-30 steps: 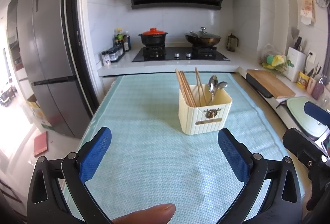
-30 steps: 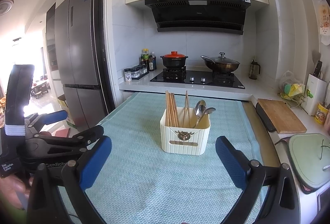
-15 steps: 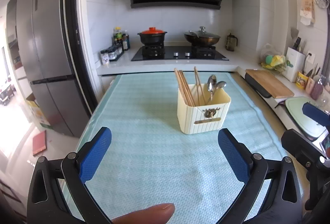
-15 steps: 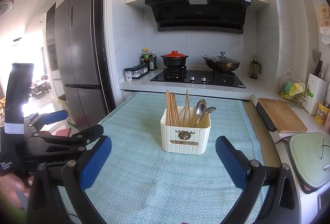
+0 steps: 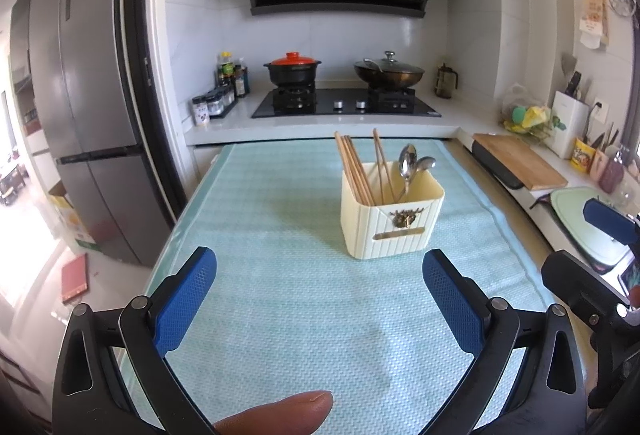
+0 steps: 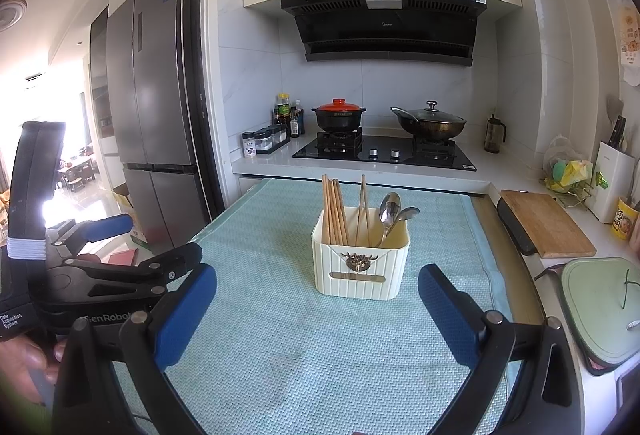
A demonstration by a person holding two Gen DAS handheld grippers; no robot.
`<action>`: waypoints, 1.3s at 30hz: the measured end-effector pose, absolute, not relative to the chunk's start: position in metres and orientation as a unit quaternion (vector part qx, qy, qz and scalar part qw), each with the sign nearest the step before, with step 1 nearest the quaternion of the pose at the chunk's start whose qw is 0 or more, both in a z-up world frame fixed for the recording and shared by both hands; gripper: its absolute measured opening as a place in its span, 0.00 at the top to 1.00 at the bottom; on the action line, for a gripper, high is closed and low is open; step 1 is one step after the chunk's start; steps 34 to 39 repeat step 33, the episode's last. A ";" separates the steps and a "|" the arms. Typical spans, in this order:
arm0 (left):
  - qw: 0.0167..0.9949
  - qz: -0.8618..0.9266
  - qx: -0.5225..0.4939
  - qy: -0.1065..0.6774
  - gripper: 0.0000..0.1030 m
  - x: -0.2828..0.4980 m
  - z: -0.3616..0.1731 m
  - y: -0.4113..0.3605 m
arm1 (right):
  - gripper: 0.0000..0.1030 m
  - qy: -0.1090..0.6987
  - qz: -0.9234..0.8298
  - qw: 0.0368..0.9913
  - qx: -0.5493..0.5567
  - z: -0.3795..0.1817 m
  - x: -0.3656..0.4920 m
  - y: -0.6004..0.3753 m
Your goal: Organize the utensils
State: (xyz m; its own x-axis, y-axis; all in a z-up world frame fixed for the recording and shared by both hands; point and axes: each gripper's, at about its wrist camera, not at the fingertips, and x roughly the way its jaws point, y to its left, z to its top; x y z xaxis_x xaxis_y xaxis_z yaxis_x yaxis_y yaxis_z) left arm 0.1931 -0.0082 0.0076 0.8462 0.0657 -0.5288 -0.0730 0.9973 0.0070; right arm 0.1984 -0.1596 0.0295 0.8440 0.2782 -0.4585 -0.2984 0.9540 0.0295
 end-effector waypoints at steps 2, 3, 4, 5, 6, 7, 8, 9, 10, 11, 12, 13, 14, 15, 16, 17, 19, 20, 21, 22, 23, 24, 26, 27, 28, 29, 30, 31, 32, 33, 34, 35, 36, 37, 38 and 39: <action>0.961 0.036 -0.007 0.275 0.00 0.193 0.008 -0.008 | 0.00 0.235 0.149 0.960 -0.022 0.029 0.198 -0.159; 0.961 0.034 -0.007 0.275 0.00 0.193 0.008 -0.008 | 0.00 0.235 0.149 0.960 -0.022 0.029 0.198 -0.159; 0.960 0.033 -0.007 0.276 0.00 0.193 0.008 -0.008 | 0.00 0.234 0.149 0.960 -0.022 0.030 0.198 -0.160; 0.960 0.031 -0.008 0.277 0.00 0.194 0.007 -0.008 | 0.00 0.234 0.149 0.960 -0.023 0.030 0.199 -0.159; 0.960 0.031 -0.009 0.278 0.00 0.194 0.007 -0.007 | 0.00 0.234 0.149 0.960 -0.023 0.030 0.199 -0.159; 0.960 0.031 -0.009 0.278 0.00 0.194 0.007 -0.008 | 0.00 0.234 0.150 0.960 -0.023 0.030 0.199 -0.160; 0.960 0.031 -0.009 0.278 0.00 0.194 0.007 -0.007 | 0.00 0.234 0.149 0.960 -0.023 0.030 0.199 -0.159; 0.960 0.031 -0.009 0.278 0.00 0.194 0.007 -0.007 | 0.00 0.234 0.149 0.960 -0.023 0.030 0.199 -0.159; 0.960 0.032 -0.009 0.279 0.00 0.194 0.007 -0.007 | 0.00 0.234 0.149 0.960 -0.023 0.030 0.199 -0.159; 0.960 0.033 -0.009 0.279 0.00 0.194 0.007 -0.008 | 0.00 0.234 0.149 0.960 -0.022 0.030 0.199 -0.159; 0.960 0.033 -0.009 0.279 0.00 0.195 0.008 -0.006 | 0.00 0.234 0.149 0.960 -0.022 0.030 0.198 -0.159; 0.960 0.033 -0.010 0.280 0.00 0.196 0.008 -0.006 | 0.00 0.234 0.150 0.960 -0.023 0.030 0.198 -0.160; 0.959 0.032 -0.011 0.280 0.00 0.196 0.008 -0.006 | 0.00 0.234 0.149 0.960 -0.023 0.030 0.199 -0.159; 0.960 0.032 -0.011 0.280 0.00 0.196 0.008 -0.006 | 0.00 0.234 0.149 0.960 -0.023 0.029 0.199 -0.159; 0.960 0.032 -0.011 0.279 0.00 0.196 0.008 -0.006 | 0.00 0.234 0.149 0.960 -0.023 0.030 0.199 -0.160; 0.960 0.032 -0.010 0.280 0.00 0.196 0.008 -0.006 | 0.00 0.234 0.149 0.960 -0.022 0.030 0.199 -0.160; 0.960 0.032 -0.008 0.280 0.00 0.196 0.008 -0.006 | 0.00 0.234 0.149 0.960 -0.023 0.030 0.199 -0.160; 0.959 0.031 -0.007 0.280 0.00 0.197 0.008 -0.006 | 0.00 0.235 0.149 0.960 -0.023 0.030 0.199 -0.160; 0.959 0.030 -0.006 0.281 0.00 0.198 0.008 -0.006 | 0.00 0.235 0.148 0.960 -0.022 0.030 0.199 -0.160; 0.959 0.029 -0.005 0.281 0.00 0.198 0.008 -0.007 | 0.00 0.236 0.148 0.960 -0.022 0.030 0.199 -0.160; 0.959 0.029 -0.004 0.282 0.00 0.199 0.007 -0.008 | 0.00 0.236 0.148 0.960 -0.022 0.030 0.199 -0.161; 0.959 0.029 -0.002 0.282 0.00 0.200 0.006 -0.008 | 0.00 0.237 0.148 0.960 -0.021 0.029 0.199 -0.161; 0.958 0.028 -0.001 0.284 0.00 0.200 0.005 -0.009 | 0.00 0.238 0.147 0.960 -0.020 0.028 0.200 -0.163; 0.958 0.029 -0.001 0.284 0.00 0.201 0.005 -0.009 | 0.00 0.239 0.147 0.960 -0.020 0.028 0.201 -0.164; 0.959 0.031 -0.002 0.282 0.00 0.201 0.004 -0.009 | 0.00 0.240 0.146 0.960 -0.019 0.027 0.201 -0.165; 0.959 0.036 -0.004 0.281 0.00 0.201 0.004 -0.008 | 0.00 0.241 0.146 0.959 -0.018 0.027 0.202 -0.165; 0.959 0.041 -0.008 0.281 0.00 0.202 0.003 -0.008 | 0.00 0.242 0.145 0.959 -0.017 0.027 0.203 -0.166; 0.959 0.043 -0.010 0.279 0.00 0.202 0.003 -0.007 | 0.00 0.242 0.145 0.959 -0.016 0.025 0.203 -0.167; 0.960 0.043 -0.009 0.277 0.00 0.201 0.003 -0.007 | 0.00 0.243 0.144 0.959 -0.015 0.025 0.203 -0.168; 0.960 0.044 -0.004 0.275 0.00 0.202 0.003 -0.008 | 0.00 0.244 0.144 0.959 -0.015 0.024 0.204 -0.168; 0.960 0.044 -0.004 0.275 0.00 0.202 0.003 -0.008 | 0.00 0.244 0.144 0.959 -0.015 0.024 0.204 -0.168; 0.960 0.044 -0.004 0.275 0.00 0.202 0.003 -0.008 | 0.00 0.244 0.144 0.959 -0.015 0.024 0.204 -0.168; 0.960 0.044 -0.004 0.275 0.00 0.202 0.003 -0.008 | 0.00 0.244 0.144 0.959 -0.015 0.024 0.204 -0.168; 0.960 0.044 -0.004 0.275 0.00 0.202 0.003 -0.008 | 0.00 0.244 0.144 0.959 -0.015 0.024 0.204 -0.168; 0.960 0.044 -0.004 0.275 0.00 0.202 0.003 -0.008 | 0.00 0.244 0.144 0.959 -0.015 0.024 0.204 -0.168; 0.960 0.044 -0.004 0.275 0.00 0.202 0.003 -0.008 | 0.00 0.244 0.144 0.959 -0.015 0.024 0.204 -0.168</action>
